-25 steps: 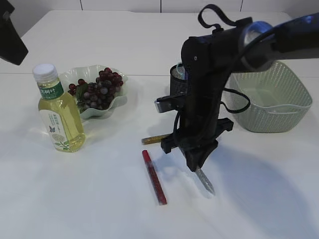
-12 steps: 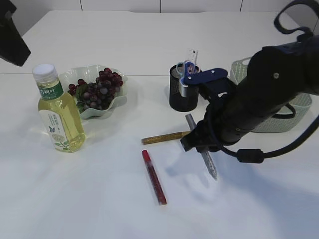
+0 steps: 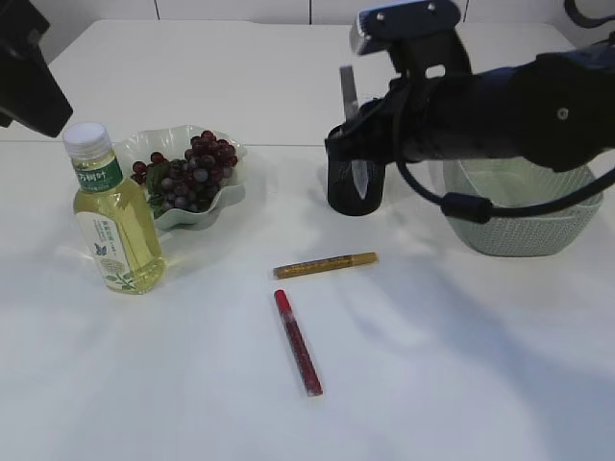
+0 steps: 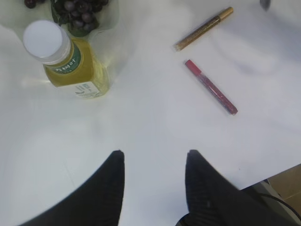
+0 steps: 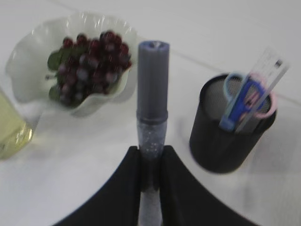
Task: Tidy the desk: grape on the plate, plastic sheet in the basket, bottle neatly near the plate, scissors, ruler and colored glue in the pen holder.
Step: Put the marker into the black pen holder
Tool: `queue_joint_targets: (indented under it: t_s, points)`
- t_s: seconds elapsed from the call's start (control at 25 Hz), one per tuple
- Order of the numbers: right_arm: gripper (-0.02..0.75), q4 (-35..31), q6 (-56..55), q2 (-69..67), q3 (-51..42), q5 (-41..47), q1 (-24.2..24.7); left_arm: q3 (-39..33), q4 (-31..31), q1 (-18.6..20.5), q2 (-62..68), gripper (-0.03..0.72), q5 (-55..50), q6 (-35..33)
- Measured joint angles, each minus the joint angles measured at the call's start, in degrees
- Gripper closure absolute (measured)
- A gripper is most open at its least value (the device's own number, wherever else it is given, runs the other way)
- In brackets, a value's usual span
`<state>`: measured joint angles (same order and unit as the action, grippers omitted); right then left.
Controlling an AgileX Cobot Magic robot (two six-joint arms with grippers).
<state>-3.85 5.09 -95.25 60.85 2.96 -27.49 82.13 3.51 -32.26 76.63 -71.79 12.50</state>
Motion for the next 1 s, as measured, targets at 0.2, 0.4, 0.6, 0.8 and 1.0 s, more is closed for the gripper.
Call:
queue_joint_targets:
  t_s: [0.2, 0.4, 0.6, 0.8, 1.0]
  points:
    - [0.627, 0.0, 0.1, -0.54, 2.88, -9.78, 4.8, 0.0, -0.14, 0.0, 0.12, 0.385, 0.0, 0.0]
    - [0.627, -0.74, 0.1, -4.81, 9.26, -14.26, 8.58, 0.0, -0.14, 0.0, 0.12, 0.391, 0.0, 0.0]
    - [0.628, -0.82, 0.1, -12.71, 16.47, -15.37, 8.7, 0.0, -0.14, 0.0, 0.12, 0.392, 0.0, 0.0]
    - [0.629, -0.82, 0.1, -18.81, 20.42, -15.37, 8.7, 0.0, -0.14, 0.0, 0.12, 0.393, 0.0, 0.0]
    - [0.629, -0.82, 0.1, -21.42, 20.79, -15.27, 8.7, 0.0, -0.14, 0.0, 0.12, 0.4, 0.0, 0.0]
